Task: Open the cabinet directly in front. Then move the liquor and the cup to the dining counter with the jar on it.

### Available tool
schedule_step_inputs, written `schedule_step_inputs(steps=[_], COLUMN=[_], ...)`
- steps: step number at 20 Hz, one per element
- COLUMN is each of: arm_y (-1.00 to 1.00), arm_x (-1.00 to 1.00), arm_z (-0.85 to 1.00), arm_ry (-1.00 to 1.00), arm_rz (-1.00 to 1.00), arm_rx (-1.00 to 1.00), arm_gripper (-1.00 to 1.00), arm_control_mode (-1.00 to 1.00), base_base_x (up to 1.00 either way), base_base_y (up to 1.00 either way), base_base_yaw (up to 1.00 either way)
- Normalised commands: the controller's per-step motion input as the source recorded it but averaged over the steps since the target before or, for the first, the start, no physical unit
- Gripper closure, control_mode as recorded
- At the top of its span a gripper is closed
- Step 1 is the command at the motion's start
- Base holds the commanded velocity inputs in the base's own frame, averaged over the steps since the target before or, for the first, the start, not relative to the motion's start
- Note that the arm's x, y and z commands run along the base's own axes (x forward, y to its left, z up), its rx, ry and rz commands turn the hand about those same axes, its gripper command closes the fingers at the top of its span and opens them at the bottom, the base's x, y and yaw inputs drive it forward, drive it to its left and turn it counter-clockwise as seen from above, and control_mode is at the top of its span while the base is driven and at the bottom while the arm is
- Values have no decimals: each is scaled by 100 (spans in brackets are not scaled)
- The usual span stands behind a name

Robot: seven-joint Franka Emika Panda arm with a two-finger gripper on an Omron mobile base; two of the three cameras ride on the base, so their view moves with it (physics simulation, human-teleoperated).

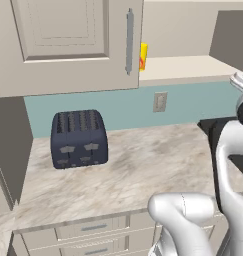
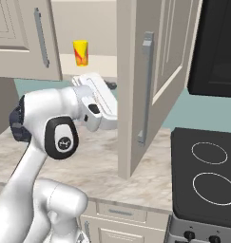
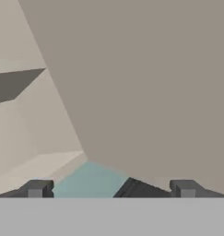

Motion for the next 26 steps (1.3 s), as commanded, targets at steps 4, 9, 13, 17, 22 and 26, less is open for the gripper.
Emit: schedule_step_inputs(steps=[4,9,13,17,22,26], arm_y=[100,100,100,100,100,94], arm_x=[-4,1,0,3,2,1], arm_z=[1,8,18,18,25,24], arm_ry=[-14,0,9,12,18,12], arm_rz=[18,25,33,31,29,13], arm_rx=[-10,-13,-12,-12,-12,-12], arm_gripper=[-100,-100,-100,-100,-100,-100], arm_control_mode=[-100,-100,-100,-100,-100,-100], base_base_x=[0,0,0,0,0,0], base_base_y=[0,0,0,0,0,0], base_base_yaw=[0,0,0,0,0,0])
